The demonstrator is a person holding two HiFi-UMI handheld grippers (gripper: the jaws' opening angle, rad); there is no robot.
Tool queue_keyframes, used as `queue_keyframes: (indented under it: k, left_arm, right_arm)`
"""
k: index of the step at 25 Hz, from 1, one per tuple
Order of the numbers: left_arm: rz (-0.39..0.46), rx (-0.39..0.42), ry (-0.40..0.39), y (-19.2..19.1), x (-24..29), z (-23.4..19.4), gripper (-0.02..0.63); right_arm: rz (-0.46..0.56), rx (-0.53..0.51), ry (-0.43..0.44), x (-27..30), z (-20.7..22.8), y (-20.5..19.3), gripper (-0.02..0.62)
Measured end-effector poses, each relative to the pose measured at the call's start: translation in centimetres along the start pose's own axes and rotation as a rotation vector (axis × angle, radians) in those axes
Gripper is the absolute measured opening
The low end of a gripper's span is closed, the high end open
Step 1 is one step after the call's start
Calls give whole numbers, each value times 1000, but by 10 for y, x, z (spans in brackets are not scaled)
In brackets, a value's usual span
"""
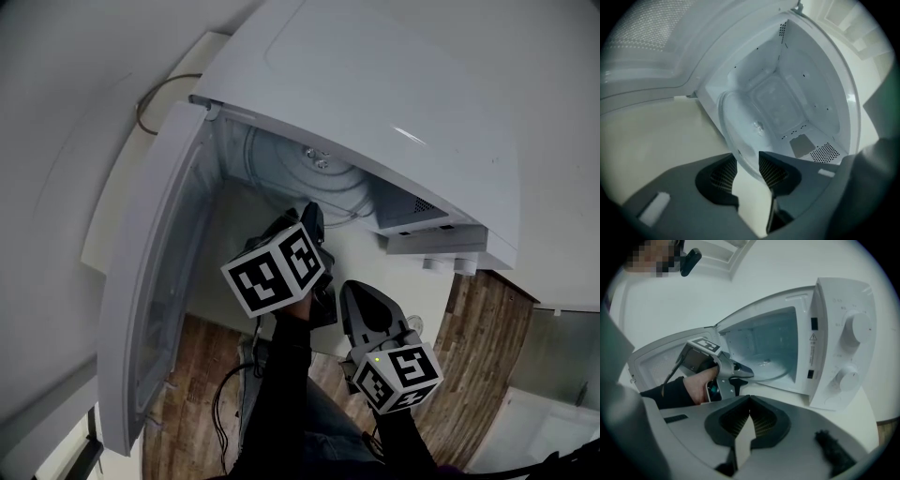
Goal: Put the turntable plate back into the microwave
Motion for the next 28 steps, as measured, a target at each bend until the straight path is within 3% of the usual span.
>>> queue_keyframes:
  k: [8, 15, 22, 28]
  left_arm:
    - [79, -136, -110, -1, -10, -4, 93]
    - [128, -363, -226, 5, -11, -1, 39]
    - [158, -372, -250, 21, -7, 10, 40]
    - [113, -372, -230, 18, 10, 19, 40]
  right_arm:
    - [2, -2, 0, 1, 0, 0, 8]
    - [-5, -11, 5, 1, -3, -2, 8]
    - [-11, -21, 5, 1, -3, -4, 8]
    - [-16, -28, 15, 3, -9, -5, 8]
Point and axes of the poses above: the fingertips, and each gripper's own axes: x forward along the fingers, z to its right, y out of its top, the point moved 1 cm from there along -x, backward along the fingers, and after that the axes turned 3 degrees about y, right-handed, at the moved point
